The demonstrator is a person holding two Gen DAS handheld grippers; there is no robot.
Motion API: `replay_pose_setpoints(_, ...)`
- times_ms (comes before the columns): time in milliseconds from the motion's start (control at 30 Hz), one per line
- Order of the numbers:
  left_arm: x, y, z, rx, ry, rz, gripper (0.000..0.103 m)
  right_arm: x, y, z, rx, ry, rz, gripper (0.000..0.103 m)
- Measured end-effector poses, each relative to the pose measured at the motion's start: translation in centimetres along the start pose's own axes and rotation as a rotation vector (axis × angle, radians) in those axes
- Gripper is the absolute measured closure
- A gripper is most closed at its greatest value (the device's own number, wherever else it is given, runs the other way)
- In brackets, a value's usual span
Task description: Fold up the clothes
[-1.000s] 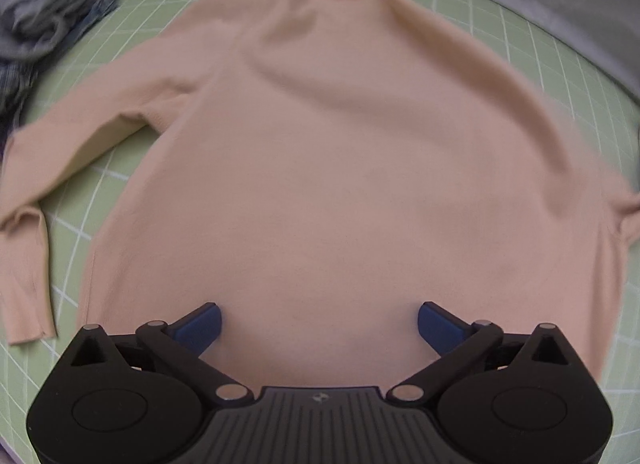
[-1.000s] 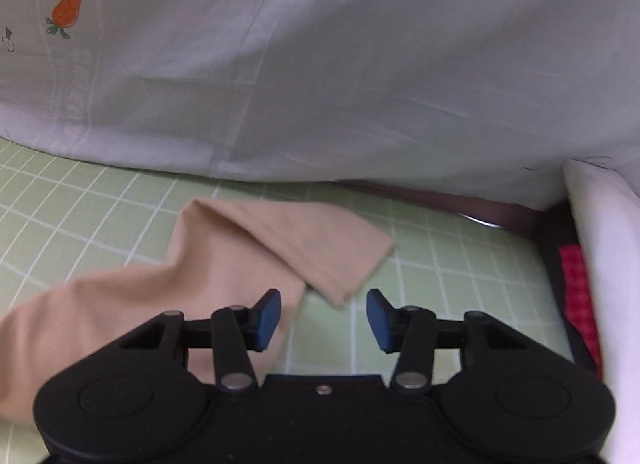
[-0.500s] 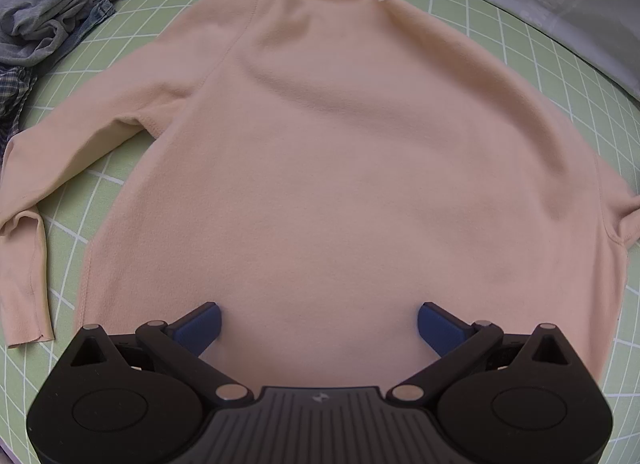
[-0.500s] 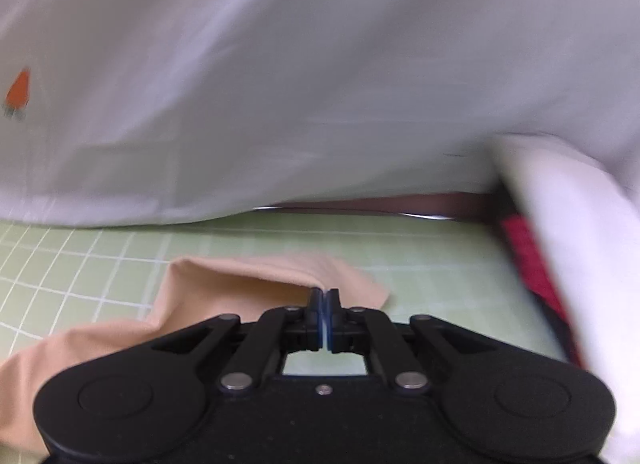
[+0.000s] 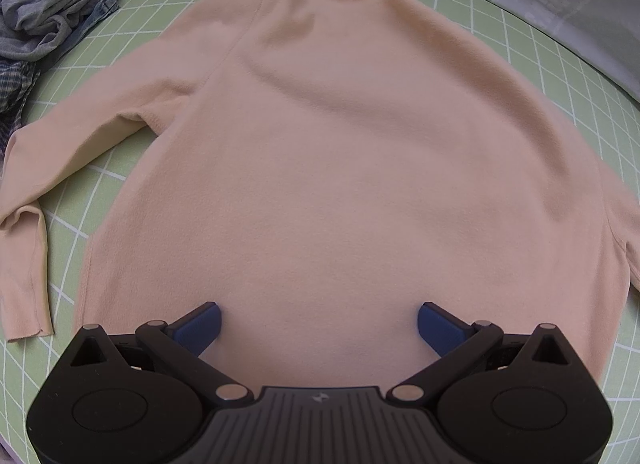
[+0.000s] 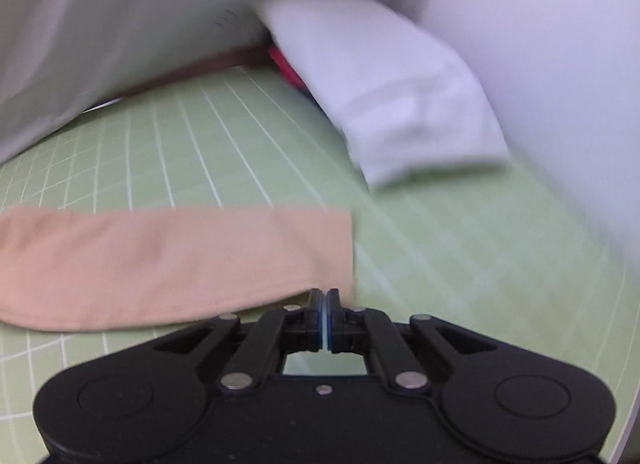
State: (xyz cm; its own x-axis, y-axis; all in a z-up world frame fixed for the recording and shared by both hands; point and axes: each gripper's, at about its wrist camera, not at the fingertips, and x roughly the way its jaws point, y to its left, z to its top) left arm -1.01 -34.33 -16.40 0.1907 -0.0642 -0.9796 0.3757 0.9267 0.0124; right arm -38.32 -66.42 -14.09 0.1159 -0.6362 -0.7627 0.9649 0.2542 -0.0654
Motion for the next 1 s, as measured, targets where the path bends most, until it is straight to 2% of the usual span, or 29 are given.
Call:
replay_pose_setpoints(33,-0.1,0.0,0.0,-0.006,0.001,0.0,0.0,-0.5,-0.4,-0.4,0.047,0.002,0.02,0.094)
replay_pose_setpoints(133,-0.4,-0.1,-0.3,-0.024,-0.009,0.0,0.0,-1.4,-1.5,-0.4,0.178,-0.037,0.068,0.06)
replay_pose_setpoints(200,-0.8,-0.2,-0.5,-0.032,-0.02,-0.03,0.0,-1.8,-2.2,-0.4,0.261,-0.062,0.097,0.054)
replay_pose_setpoints(267,-1.4,-0.2,-0.6,-0.042,-0.025,-0.087,0.0,-0.6,-2.8,0.2,0.294,-0.064,0.092,0.041)
replay_pose_setpoints(300,-1.8,-0.3,-0.7,-0.041,-0.029,-0.104,0.0,0.2,-2.8,0.6,0.298,-0.056,0.089,0.041)
replay_pose_setpoints(433,-4.1,-0.9,-0.8,0.032,-0.102,-0.074,0.0,2.0,-2.5,1.5,0.253,-0.029,0.08,0.041)
replay_pose_setpoints(500,-5.4,0.3,-1.8,0.05,-0.14,-0.067,0.0,2.5,-2.1,1.4,0.212,-0.006,0.072,0.043)
replay_pose_setpoints(567,-6.7,0.5,-2.4,0.045,-0.17,-0.085,0.0,2.7,-1.8,0.8,0.178,-0.019,0.078,0.057)
replay_pose_setpoints(600,-7.1,0.8,-2.7,0.039,-0.182,-0.094,0.0,2.6,-1.6,0.4,0.148,-0.03,0.078,0.068)
replay_pose_setpoints(633,-7.3,1.2,-3.0,0.033,-0.192,-0.101,0.0,2.2,-1.2,0.0,0.091,-0.044,0.079,0.095)
replay_pose_setpoints(733,-8.4,2.5,-4.4,0.005,-0.225,-0.108,0.0,1.1,-0.9,-1.0,0.038,-0.044,0.117,0.097)
replay_pose_setpoints(933,-10.4,5.9,-8.4,-0.059,-0.265,-0.12,0.0,-1.9,-2.7,-4.3,0.085,-0.003,0.159,0.098)
replay_pose_setpoints(1000,-10.8,6.7,-9.8,-0.053,-0.265,-0.106,0.0,-3.2,-3.1,-5.8,0.078,0.005,0.164,0.098)
